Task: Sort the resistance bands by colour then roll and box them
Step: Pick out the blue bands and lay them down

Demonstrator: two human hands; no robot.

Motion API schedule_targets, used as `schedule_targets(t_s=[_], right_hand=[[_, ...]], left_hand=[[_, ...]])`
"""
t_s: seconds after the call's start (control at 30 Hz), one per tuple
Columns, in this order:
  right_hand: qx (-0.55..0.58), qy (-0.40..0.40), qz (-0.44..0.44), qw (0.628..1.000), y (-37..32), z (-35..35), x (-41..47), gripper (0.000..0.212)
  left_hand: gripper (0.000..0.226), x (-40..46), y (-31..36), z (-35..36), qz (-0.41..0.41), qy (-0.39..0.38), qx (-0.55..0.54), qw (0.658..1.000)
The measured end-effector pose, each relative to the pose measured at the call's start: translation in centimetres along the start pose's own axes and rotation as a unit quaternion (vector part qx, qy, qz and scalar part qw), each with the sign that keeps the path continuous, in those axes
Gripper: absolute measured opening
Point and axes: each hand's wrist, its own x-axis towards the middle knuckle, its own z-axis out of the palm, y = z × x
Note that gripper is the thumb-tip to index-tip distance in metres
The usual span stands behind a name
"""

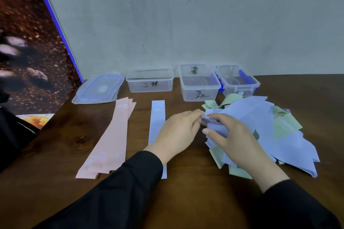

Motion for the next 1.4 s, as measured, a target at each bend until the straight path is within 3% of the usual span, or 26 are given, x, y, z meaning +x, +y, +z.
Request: schedule_targets(t_s=[0.07, 0.17, 0.3, 0.37, 0.43, 0.5, 0.6, 0.77, 0.9, 1.03, 1.27, 1.4], right_hand=[[-0.038, 0.037, -0.036, 0.998, -0.1, 0.1, 0.7, 0.031], [-0.061, 0.088, -0.043, 0.993, -1.3, 0.1, 2.1, 0.009], [-0.04, 0.112, -0.078, 0.99, -4.3, 1.0, 3.1, 0.023], [-0.023, 0.114, -0.099, 0.988, -5.7, 1.9, 3.5, 0.027], [0.033, 0.081, -0.096, 0.992, -6.8, 2.6, 3.9, 0.025], [0.137, 0.015, -0.089, 0.986, -7.6, 3.2, 4.1, 0.025], [0.354, -0.072, -0.065, 0.93, -8.2, 4.1, 4.2, 0.034], [0.463, -0.046, -0.003, 0.885, -8.4, 5.4, 4.0, 0.052], [0.443, -0.134, 0.019, 0.886, -8.4, 5.9, 3.4, 0.04], [0.357, -0.194, 0.032, 0.913, -8.1, 7.2, 2.3, 0.032], [0.275, -0.193, 0.061, 0.94, -7.4, 7.7, 1.6, 0.02], [0.264, -0.179, 0.094, 0.943, -7.5, 7.8, 1.1, 0.018]], left_hand=[[0.022, 0.3, 0.4, -2.0, -0.041, 0.011, -0.054, 0.998], [0.024, 1.0, 1.0, -5.1, -0.098, 0.028, -0.236, 0.966], [0.029, 1.6, 1.6, -8.9, -0.145, 0.088, -0.325, 0.93], [0.029, 2.0, 1.6, -10.3, -0.156, 0.112, -0.306, 0.932], [0.014, 2.4, 1.5, -11.7, -0.14, 0.106, -0.271, 0.946], [0.027, 2.7, 1.4, -13.1, -0.119, 0.087, -0.222, 0.964], [0.048, 2.8, 1.4, -15.5, -0.08, 0.051, -0.176, 0.98], [0.056, 2.9, 0.4, -17.9, -0.044, 0.045, -0.092, 0.994], [0.042, 3.3, -0.9, -18.9, -0.07, 0.073, -0.069, 0.992], [0.019, 4.1, -2.3, -18.9, -0.104, 0.146, -0.084, 0.98], [0.017, 6.0, -5.3, -18.5, -0.149, 0.203, -0.091, 0.964], [0.018, 7.6, -6.8, -17.5, -0.155, 0.169, -0.089, 0.969]])
